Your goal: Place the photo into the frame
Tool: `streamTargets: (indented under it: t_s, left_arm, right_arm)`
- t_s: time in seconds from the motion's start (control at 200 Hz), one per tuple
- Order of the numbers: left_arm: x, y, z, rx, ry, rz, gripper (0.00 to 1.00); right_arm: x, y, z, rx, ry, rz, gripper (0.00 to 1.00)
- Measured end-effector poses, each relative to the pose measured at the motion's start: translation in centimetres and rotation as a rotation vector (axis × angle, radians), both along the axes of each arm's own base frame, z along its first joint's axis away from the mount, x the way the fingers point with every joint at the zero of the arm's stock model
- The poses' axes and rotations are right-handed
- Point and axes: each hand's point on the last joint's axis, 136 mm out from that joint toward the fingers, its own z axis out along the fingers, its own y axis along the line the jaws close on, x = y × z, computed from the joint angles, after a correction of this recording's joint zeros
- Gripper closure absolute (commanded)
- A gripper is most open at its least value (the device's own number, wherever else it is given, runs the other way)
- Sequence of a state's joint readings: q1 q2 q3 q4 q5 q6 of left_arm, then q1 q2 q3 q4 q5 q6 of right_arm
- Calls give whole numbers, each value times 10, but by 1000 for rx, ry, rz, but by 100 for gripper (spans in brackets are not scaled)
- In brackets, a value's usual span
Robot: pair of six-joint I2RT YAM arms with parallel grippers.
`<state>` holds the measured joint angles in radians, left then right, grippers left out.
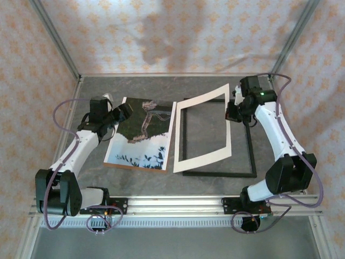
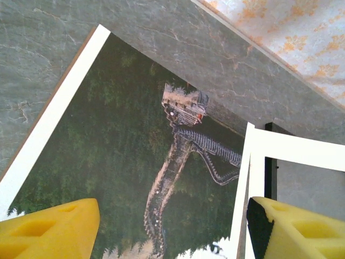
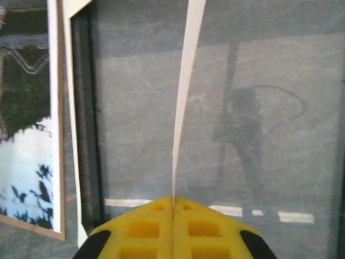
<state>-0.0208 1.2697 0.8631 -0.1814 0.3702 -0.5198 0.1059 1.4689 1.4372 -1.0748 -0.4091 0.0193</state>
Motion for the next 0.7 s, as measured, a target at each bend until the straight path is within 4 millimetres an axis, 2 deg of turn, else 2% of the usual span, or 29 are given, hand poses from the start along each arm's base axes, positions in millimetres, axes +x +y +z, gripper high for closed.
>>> streamTargets:
  t_s: [0.3,0.561,0.701]
  left_arm:
    - [2,-14,-5,-10,18,-41,27]
    - [3,-16,-6,-12,16,-47,27]
    - [4,-16,-8,-12,20,-48,27]
  right_arm:
    - [9,-22,27,-30,-59,-38,100]
    - [10,-36,25,-62,-54,-73,100]
    - [16,-41,11,-89,-17,-77,100]
